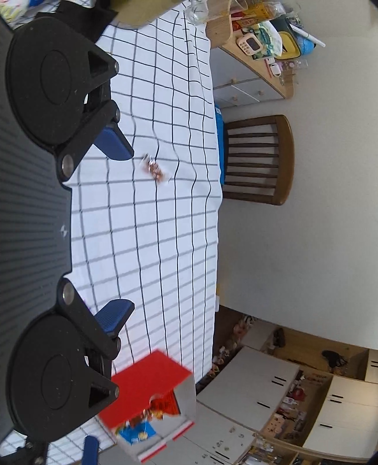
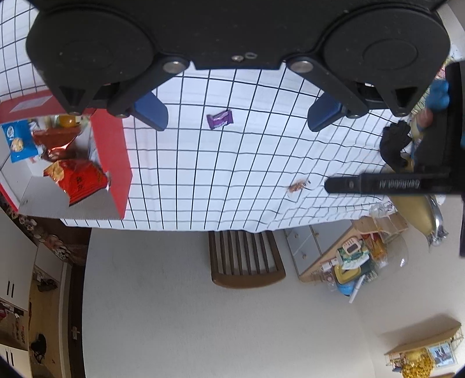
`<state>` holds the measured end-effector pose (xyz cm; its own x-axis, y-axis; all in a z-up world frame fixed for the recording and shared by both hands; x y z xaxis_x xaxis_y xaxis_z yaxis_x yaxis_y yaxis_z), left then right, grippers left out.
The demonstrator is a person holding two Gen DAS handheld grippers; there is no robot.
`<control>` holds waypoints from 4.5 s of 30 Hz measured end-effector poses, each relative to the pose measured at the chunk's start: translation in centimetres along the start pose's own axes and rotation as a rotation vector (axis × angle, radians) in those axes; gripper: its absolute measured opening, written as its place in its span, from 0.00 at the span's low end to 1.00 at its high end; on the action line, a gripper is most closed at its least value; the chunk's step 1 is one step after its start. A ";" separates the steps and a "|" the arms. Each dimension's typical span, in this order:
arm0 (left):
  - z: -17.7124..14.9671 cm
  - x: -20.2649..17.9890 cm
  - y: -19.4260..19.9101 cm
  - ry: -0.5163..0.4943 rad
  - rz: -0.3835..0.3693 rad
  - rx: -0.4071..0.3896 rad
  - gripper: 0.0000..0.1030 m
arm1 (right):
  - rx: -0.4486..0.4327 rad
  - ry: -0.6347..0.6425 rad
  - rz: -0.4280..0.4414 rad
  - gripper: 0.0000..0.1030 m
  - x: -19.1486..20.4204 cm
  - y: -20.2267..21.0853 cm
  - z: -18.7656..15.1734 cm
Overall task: Organize snacks
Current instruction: 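Withdraw both tools from the box toward the two candies on the table, then grasp the wrapped candy bar with the left tool while the right grasps the purple candy, then carry the candy bar with the left tool while the right carries the purple candy into the box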
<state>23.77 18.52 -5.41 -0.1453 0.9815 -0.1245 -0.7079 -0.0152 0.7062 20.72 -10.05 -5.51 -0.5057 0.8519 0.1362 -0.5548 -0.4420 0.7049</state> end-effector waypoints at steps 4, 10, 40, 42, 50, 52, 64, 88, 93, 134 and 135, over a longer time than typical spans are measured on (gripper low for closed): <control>1.0 1.9 -2.3 -0.012 0.015 -0.003 0.99 | 0.025 -0.023 -0.023 0.99 0.6 -1.5 -0.4; 2.0 3.4 -6.4 -0.082 0.079 -0.018 0.99 | 0.063 -0.072 -0.047 0.98 0.9 -4.2 -0.5; 2.6 6.9 -18.9 -0.161 -0.052 0.112 0.44 | 0.198 0.070 -0.093 0.71 -0.5 -15.4 -0.9; 2.7 7.2 -19.4 -0.162 -0.038 0.118 0.44 | 0.206 0.081 -0.085 0.71 -0.4 -15.6 -0.9; 2.0 7.7 -20.3 -0.179 0.010 0.147 0.40 | 0.216 0.120 -0.081 0.66 -0.3 -16.5 -0.8; 2.0 7.5 -20.4 -0.185 0.015 0.145 0.40 | 0.223 0.124 -0.085 0.65 -0.4 -16.7 -0.9; 1.4 6.9 -19.6 -0.151 0.033 0.140 0.18 | 0.250 0.125 -0.097 0.42 -0.4 -17.7 -1.6; -2.1 -0.3 -9.5 0.000 -0.034 0.153 0.16 | 0.157 0.045 -0.076 0.19 -2.1 -9.0 -2.2; -2.7 -2.6 -6.9 0.017 -0.040 0.147 0.16 | 0.134 0.034 -0.054 0.19 -2.5 -6.3 -1.7; -2.4 -33.9 0.4 -0.010 -0.207 0.077 0.16 | -0.052 0.028 -0.008 0.19 -21.2 8.3 -0.6; -2.3 -34.5 0.2 -0.013 -0.206 0.078 0.16 | -0.053 0.027 -0.012 0.19 -21.8 8.5 -0.5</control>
<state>27.01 -15.77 -2.59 0.0065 0.9648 -0.2631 -0.6660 0.2004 0.7185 26.68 -32.48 -2.88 -0.5158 0.8498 0.1088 -0.5951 -0.4467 0.6681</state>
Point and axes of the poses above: each gripper's, at about its wrist camera, not at the fingertips, and y roughly against the way its jaws point, x to its left, z to its top, the point moved 3 cm from there along -y, roughly the way its jaws point, and after that the axes turned 2 degrees about x, right-handed, at the moved point
